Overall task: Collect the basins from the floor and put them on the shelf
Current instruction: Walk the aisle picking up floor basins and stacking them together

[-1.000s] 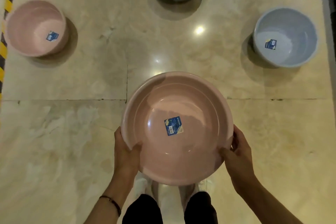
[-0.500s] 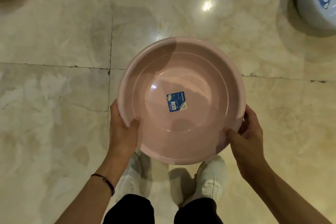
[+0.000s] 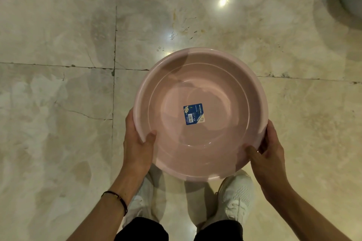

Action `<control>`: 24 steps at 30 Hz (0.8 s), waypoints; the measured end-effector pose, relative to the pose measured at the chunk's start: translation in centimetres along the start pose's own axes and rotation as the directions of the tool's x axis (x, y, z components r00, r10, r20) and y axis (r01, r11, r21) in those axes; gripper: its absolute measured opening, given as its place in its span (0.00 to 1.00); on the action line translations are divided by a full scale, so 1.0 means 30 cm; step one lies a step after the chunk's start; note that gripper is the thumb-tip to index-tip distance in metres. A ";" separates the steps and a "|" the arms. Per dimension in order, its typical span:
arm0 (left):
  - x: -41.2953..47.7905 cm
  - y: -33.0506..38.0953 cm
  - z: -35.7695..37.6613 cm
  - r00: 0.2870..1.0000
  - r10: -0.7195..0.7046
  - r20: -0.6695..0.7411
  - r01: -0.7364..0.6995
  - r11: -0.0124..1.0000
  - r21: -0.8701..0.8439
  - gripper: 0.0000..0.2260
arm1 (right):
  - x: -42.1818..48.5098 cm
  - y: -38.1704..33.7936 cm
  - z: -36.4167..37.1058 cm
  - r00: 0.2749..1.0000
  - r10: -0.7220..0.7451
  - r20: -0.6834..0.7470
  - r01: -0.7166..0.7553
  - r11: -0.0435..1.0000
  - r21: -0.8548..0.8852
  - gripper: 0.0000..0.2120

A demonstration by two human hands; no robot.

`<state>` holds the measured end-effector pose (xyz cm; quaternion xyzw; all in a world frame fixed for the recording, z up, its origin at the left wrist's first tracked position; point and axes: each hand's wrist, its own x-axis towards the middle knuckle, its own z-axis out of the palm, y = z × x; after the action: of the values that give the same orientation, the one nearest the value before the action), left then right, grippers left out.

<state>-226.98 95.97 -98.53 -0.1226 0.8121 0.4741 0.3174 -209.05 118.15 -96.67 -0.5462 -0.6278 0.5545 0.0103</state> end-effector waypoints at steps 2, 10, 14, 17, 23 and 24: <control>0.009 -0.013 0.012 1.000 -0.001 0.002 0.001 1.000 -0.009 0.34 | 0.011 0.016 0.010 1.000 -0.006 -0.007 0.006 1.000 -0.011 0.42; 0.005 -0.029 0.032 0.999 0.033 0.001 -0.033 0.997 -0.076 0.38 | 0.021 0.031 0.043 0.999 0.019 -0.035 -0.019 1.000 0.022 0.50; -0.044 0.025 0.000 0.999 0.039 0.033 -0.036 0.995 -0.090 0.37 | 0.009 -0.030 0.016 0.998 0.038 -0.053 -0.035 0.998 0.046 0.47; -0.119 0.119 -0.031 0.999 0.029 0.037 -0.025 0.996 -0.088 0.38 | -0.044 -0.113 -0.029 0.998 0.027 -0.049 -0.025 0.999 0.046 0.45; -0.286 0.414 -0.135 0.998 0.048 0.043 -0.043 0.992 -0.119 0.38 | -0.224 -0.398 -0.162 0.996 -0.033 -0.086 0.041 0.995 0.095 0.45; -0.318 0.471 -0.154 0.998 0.051 0.049 -0.044 0.991 -0.126 0.39 | -0.258 -0.452 -0.189 0.995 -0.038 -0.095 0.048 0.993 0.108 0.45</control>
<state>-228.54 98.44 -81.12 -0.1103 0.7751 0.5343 0.3186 -211.58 119.49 -80.29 -0.5563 -0.6068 0.5619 0.0813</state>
